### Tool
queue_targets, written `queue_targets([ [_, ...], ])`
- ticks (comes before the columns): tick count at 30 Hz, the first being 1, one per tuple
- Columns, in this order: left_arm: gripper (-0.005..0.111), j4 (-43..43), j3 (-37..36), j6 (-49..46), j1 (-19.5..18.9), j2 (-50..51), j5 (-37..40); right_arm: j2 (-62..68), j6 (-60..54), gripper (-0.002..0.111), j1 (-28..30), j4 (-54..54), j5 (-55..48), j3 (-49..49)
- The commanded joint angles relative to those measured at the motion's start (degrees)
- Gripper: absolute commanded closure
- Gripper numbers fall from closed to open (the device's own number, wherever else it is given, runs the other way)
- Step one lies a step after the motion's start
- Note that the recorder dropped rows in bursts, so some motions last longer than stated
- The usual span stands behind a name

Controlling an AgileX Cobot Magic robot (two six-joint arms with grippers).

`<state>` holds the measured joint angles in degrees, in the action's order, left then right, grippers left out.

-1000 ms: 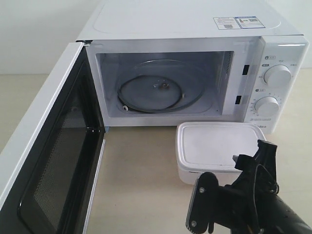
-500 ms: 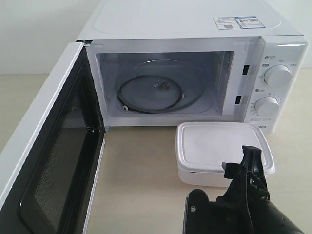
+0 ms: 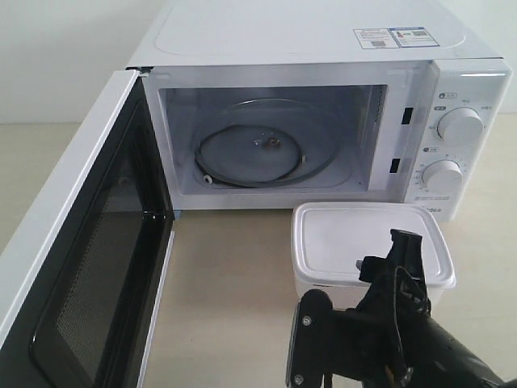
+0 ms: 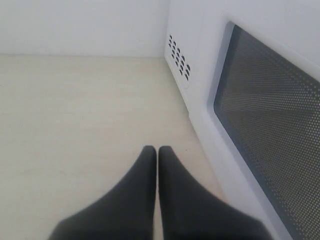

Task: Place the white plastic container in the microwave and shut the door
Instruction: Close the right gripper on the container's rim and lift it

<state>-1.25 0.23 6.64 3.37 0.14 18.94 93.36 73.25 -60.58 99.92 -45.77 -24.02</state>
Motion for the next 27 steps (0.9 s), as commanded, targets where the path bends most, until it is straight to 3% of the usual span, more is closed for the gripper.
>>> queue_targets([
  [1,0.103,0.01,-0.23,-0.20,0.36,-0.14,-0.94,-0.15,-0.60,0.046,0.76,0.02,0.27,-0.17],
  [27,0.103,0.01,-0.23,-0.20,0.36,-0.14,-0.94,6.67,-9.35,0.046,6.87,0.02,2.90,-6.83],
])
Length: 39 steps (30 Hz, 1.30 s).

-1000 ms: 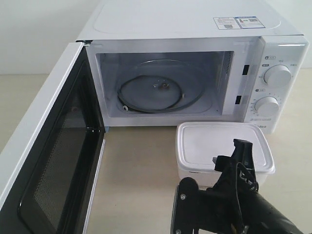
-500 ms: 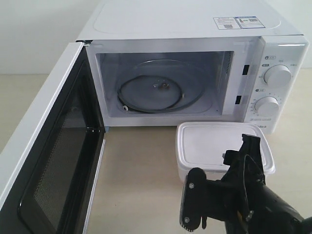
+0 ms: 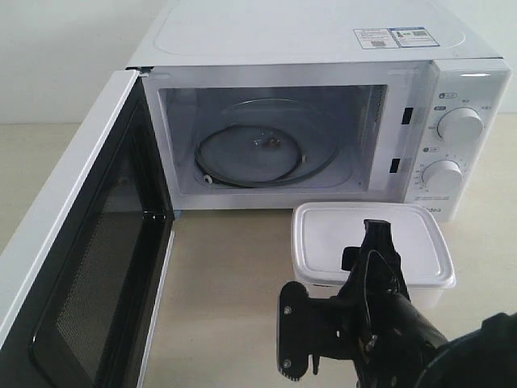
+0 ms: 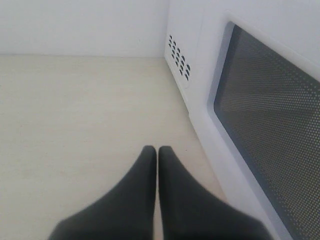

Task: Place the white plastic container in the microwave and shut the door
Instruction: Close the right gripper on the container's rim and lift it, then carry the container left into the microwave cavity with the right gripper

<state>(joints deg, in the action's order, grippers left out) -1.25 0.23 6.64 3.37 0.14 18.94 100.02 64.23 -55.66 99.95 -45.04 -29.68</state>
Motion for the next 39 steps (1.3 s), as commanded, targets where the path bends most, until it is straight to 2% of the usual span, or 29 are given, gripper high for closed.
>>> queue_targets([
  [1,0.103,0.01,-0.23,-0.20,0.36,-0.14,-0.94,0.00,-0.33,0.046,2.21,0.00,2.75,-1.51],
  [10,0.103,0.01,-0.23,-0.20,0.36,-0.14,-0.94,0.11,-1.60,0.046,4.39,0.00,2.76,-1.86],
  [12,0.103,0.01,-0.23,-0.20,0.36,-0.14,-0.94,0.11,-1.14,0.051,4.71,0.00,3.27,-1.86],
  [21,0.103,0.01,-0.23,-0.20,0.36,-0.14,-0.94,0.11,-1.86,0.107,4.71,0.00,4.72,-1.86],
  [39,0.103,0.01,-0.23,-0.20,0.36,-0.14,-0.94,-3.29,1.33,0.108,2.27,0.00,-0.17,-1.75],
])
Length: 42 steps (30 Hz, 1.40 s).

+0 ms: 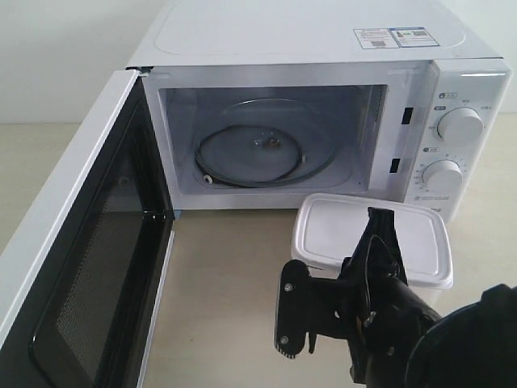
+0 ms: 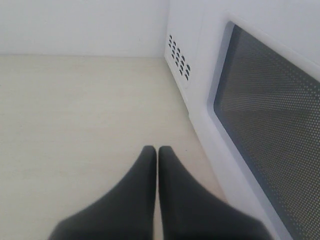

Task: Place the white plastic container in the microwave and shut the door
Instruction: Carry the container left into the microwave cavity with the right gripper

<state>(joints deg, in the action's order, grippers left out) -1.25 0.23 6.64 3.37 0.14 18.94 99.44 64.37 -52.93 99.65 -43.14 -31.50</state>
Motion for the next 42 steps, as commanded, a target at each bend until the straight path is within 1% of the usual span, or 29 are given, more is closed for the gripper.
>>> queue_targets([
  [1,0.103,0.01,-0.23,-0.20,0.36,-0.14,-0.94,-3.41,1.32,0.108,-0.89,0.30,-2.39,0.07],
  [4,0.103,0.01,-0.23,-0.20,0.36,-0.14,-0.94,-5.20,0.86,0.108,-2.22,0.30,-3.05,0.07],
  [11,0.103,0.01,-0.23,-0.20,0.36,-0.14,-0.94,-6.38,-3.74,0.108,-6.81,-0.08,-9.22,0.07],
  [17,0.103,0.01,-0.23,-0.20,0.36,-0.14,-0.94,-6.38,-3.84,0.108,-11.43,0.30,-10.60,0.07],
  [20,0.103,0.01,-0.23,-0.20,0.36,-0.14,-0.94,-6.26,-4.92,0.108,-14.41,0.30,-15.49,0.07],
  [24,0.103,0.01,-0.23,-0.20,0.36,-0.14,-0.94,-6.26,-4.82,0.108,-16.93,0.30,-15.76,0.07],
  [28,0.103,0.01,-0.23,-0.20,0.36,-0.14,-0.94,-6.26,-5.45,0.108,-16.92,0.30,-15.76,-0.54],
  [32,0.103,0.01,-0.23,-0.20,0.36,-0.14,-0.94,-6.15,-10.12,0.108,-16.71,0.30,-13.67,-5.58],
  [34,0.103,0.01,-0.23,-0.20,0.36,-0.14,-0.94,-6.15,-12.23,0.108,-16.20,0.30,-11.19,-7.70],
  [42,0.103,0.01,-0.23,-0.20,0.36,-0.14,-0.94,-2.73,-15.53,0.108,-12.35,0.30,-9.23,-10.48],
])
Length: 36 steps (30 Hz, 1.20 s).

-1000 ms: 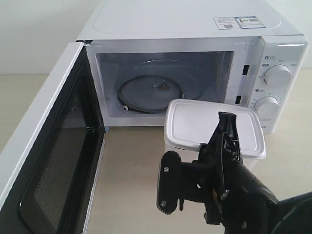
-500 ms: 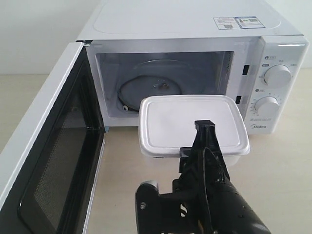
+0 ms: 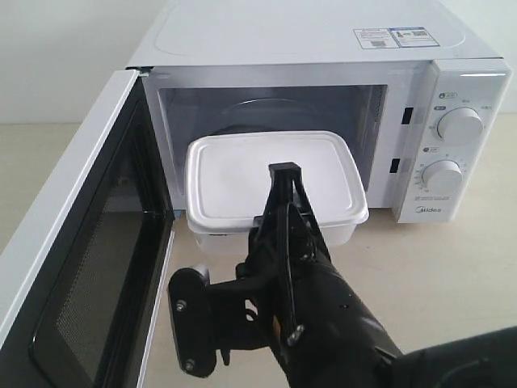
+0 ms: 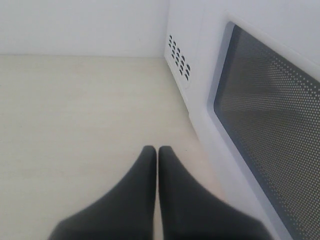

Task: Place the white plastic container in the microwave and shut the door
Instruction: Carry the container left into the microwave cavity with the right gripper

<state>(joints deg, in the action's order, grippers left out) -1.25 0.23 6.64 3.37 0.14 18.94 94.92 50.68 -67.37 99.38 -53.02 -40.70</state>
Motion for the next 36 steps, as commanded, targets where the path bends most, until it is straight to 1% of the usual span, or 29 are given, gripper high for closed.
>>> queue_targets([
  [1,0.103,0.01,-0.23,-0.20,0.36,-0.14,-0.94,2.28,-1.83,0.108,2.59,0.57,0.78,-1.51],
  [5,0.103,0.01,-0.23,-0.20,0.36,-0.14,-0.94,4.64,-3.19,0.108,4.90,0.57,1.05,-3.94],
  [17,0.103,0.01,-0.23,-0.20,0.36,-0.14,-0.94,8.54,-7.88,0.108,11.54,0.57,8.12,-11.46],
  [21,0.103,0.01,-0.23,-0.20,0.36,-0.14,-0.94,9.82,-8.90,0.108,13.69,0.57,8.38,-13.31],
  [30,0.103,0.01,-0.23,-0.20,0.36,-0.14,-0.94,10.45,-12.31,0.108,14.50,0.57,9.46,-17.27],
  [36,0.103,0.01,-0.23,-0.20,0.36,-0.14,-0.94,11.36,-12.31,0.108,15.58,0.57,10.22,-19.48],
])
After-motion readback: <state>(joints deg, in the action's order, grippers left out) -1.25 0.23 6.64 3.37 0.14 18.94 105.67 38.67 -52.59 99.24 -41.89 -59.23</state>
